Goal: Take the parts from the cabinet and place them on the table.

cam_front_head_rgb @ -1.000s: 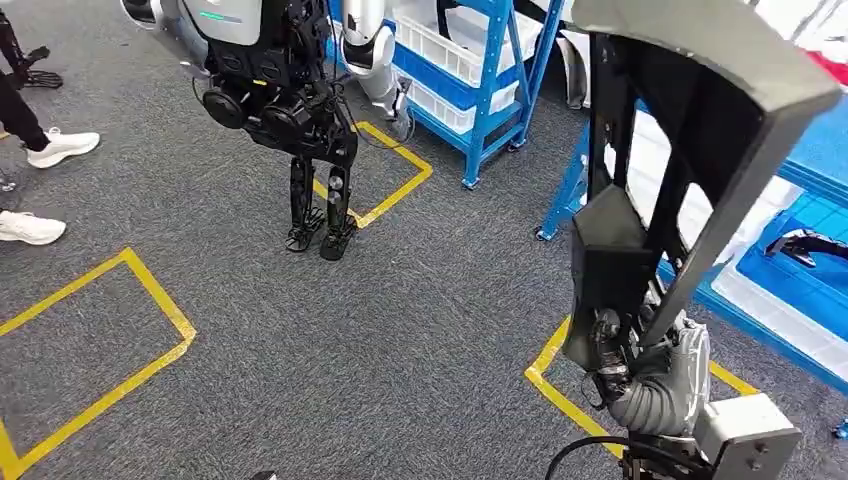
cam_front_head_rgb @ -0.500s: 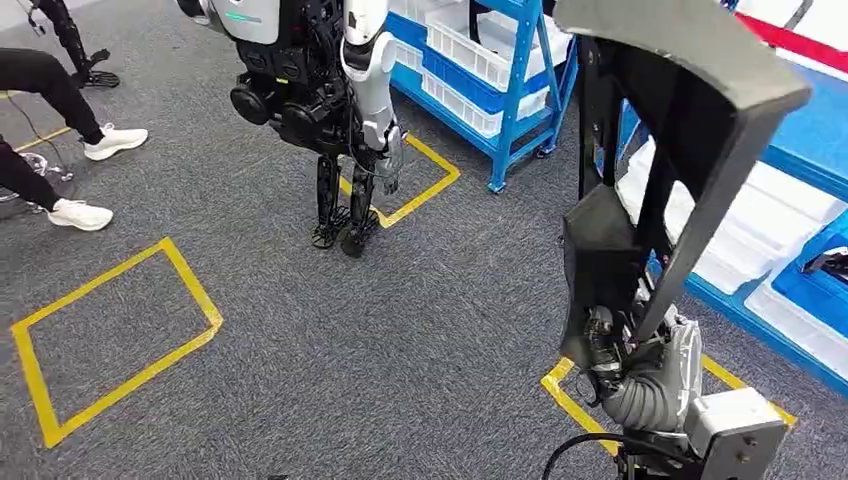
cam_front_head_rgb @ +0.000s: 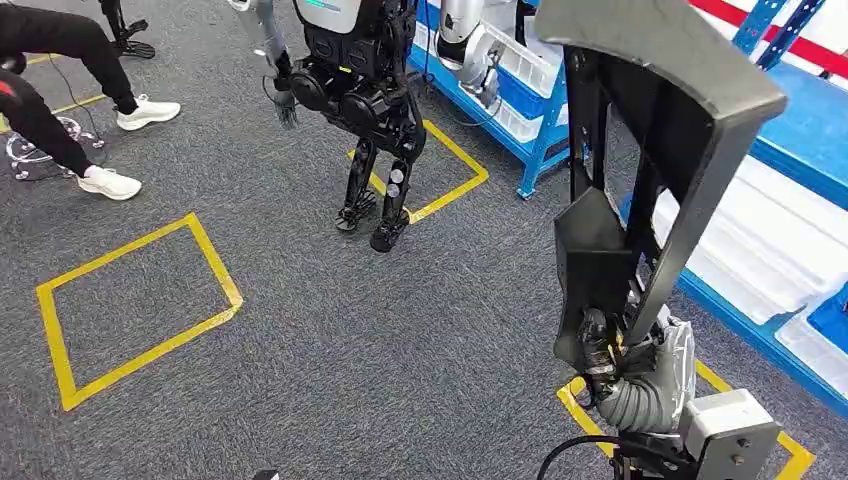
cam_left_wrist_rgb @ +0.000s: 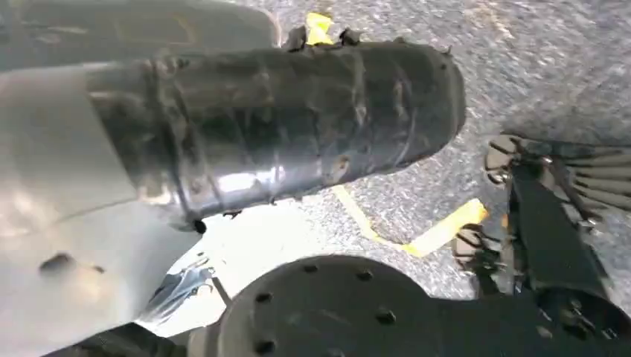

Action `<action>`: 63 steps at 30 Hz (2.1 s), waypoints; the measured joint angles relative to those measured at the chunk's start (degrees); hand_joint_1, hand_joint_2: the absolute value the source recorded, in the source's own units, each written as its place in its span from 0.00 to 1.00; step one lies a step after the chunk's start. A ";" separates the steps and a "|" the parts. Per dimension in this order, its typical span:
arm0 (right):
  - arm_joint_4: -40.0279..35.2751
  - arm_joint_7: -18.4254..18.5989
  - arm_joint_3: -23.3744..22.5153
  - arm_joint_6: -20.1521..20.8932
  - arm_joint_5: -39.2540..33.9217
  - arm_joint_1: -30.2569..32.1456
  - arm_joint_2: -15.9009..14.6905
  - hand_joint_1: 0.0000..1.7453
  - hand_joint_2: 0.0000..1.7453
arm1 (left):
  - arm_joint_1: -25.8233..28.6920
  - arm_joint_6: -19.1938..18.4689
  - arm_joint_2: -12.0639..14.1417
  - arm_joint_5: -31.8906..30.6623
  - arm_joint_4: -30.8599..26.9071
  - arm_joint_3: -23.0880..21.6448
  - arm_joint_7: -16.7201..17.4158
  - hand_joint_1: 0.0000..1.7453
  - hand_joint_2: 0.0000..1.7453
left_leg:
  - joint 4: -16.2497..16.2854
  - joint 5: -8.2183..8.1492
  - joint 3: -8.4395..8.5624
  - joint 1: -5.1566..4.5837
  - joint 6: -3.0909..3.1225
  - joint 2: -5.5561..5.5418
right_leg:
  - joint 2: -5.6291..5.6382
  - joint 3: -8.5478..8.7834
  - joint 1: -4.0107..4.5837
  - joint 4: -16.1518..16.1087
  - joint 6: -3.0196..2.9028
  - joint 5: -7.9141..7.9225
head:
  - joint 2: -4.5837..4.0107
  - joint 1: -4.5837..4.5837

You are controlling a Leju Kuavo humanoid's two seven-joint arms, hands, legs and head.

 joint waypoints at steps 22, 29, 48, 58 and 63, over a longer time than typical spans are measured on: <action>0.02 0.39 0.68 1.79 0.11 -0.73 0.42 1.00 1.00 | -0.04 -0.09 1.35 -0.37 -0.02 -0.35 0.07 0.00 0.00 | 0.53 -0.90 0.15 -0.19 -1.55 2.47 | -3.02 8.00 0.36 -16.73 -0.91 6.57 | 0.00 -0.17; 0.11 0.44 1.07 1.79 0.24 -0.59 0.42 1.00 1.00 | -0.01 0.00 0.06 -0.48 -0.02 -0.42 0.07 0.00 0.00 | 0.21 0.03 -0.36 0.14 -0.02 -1.21 | 0.01 -1.44 0.04 3.43 0.13 -2.73 | 0.00 0.07; 0.02 1.07 1.84 2.71 0.77 -0.73 0.55 1.00 1.00 | 0.22 -0.09 1.11 -0.59 0.00 -1.38 0.07 0.00 0.00 | 4.99 -0.30 -2.79 0.49 -3.48 3.63 | -4.57 8.98 0.12 -17.43 -2.42 6.35 | 0.02 -0.48; 0.04 0.96 2.03 2.89 0.59 -0.88 0.55 1.00 1.00 | -0.23 -0.07 0.39 -1.03 -0.02 -1.46 0.18 0.00 0.00 | 0.08 1.36 -1.56 0.46 0.13 0.66 | 0.05 2.23 -0.01 -1.29 0.27 -3.10 | 0.00 0.11; 0.31 0.87 2.06 2.89 0.59 -0.84 0.52 1.00 1.00 | -0.06 0.00 -0.09 -1.25 -0.02 -1.46 0.22 0.00 0.00 | 0.19 1.91 -1.79 0.32 -0.31 -3.36 | 1.56 5.73 0.02 -9.59 -0.86 3.71 | 0.02 0.13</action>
